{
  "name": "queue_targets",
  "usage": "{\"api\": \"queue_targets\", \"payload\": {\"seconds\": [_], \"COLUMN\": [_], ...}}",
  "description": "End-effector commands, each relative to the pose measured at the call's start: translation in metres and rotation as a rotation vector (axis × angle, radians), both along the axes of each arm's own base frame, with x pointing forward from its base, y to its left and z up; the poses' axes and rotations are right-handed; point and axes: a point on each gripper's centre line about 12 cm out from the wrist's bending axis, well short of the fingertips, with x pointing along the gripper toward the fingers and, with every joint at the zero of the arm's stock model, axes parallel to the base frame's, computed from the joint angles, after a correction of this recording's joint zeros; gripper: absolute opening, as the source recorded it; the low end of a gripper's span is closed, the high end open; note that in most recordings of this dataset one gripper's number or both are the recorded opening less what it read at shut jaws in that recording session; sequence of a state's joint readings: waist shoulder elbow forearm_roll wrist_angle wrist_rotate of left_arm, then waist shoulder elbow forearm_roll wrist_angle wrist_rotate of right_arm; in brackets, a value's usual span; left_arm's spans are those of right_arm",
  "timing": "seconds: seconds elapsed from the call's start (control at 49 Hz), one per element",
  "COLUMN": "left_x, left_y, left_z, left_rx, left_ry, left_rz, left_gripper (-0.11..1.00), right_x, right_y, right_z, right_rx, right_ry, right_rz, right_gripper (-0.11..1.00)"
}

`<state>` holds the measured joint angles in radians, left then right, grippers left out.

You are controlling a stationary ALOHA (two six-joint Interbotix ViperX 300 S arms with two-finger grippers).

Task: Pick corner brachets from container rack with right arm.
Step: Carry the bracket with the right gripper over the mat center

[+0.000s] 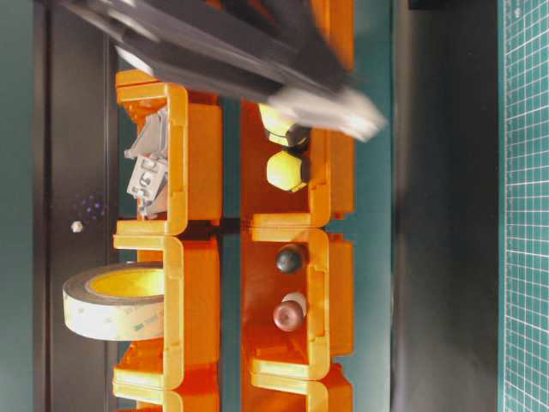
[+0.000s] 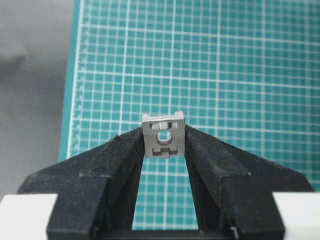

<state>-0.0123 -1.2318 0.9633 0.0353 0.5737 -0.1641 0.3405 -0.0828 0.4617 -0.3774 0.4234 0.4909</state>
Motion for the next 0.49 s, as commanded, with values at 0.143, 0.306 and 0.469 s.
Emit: {"api": "queue_targets", "payload": {"seconds": [0.143,0.306,0.469], "left_x": [0.0,0.0,0.001], "left_y": [0.001,0.001,0.001], "left_z": [0.006,0.006,0.006], "left_rx": [0.006,0.006,0.006], "left_ry": [-0.011,-0.011,-0.009], "left_rz": [0.004,0.004,0.003], "left_gripper": [0.0,0.0,0.0], "right_x": [0.028,0.03,0.028], "right_y": [0.007,0.004,-0.002], "right_z": [-0.016,-0.02,-0.023], "right_rx": [0.036,0.04,0.029], "right_ry": [-0.06,-0.055,-0.037], "right_rz": [0.031,0.02,0.007], "right_gripper": [0.24,0.24,0.24]}}
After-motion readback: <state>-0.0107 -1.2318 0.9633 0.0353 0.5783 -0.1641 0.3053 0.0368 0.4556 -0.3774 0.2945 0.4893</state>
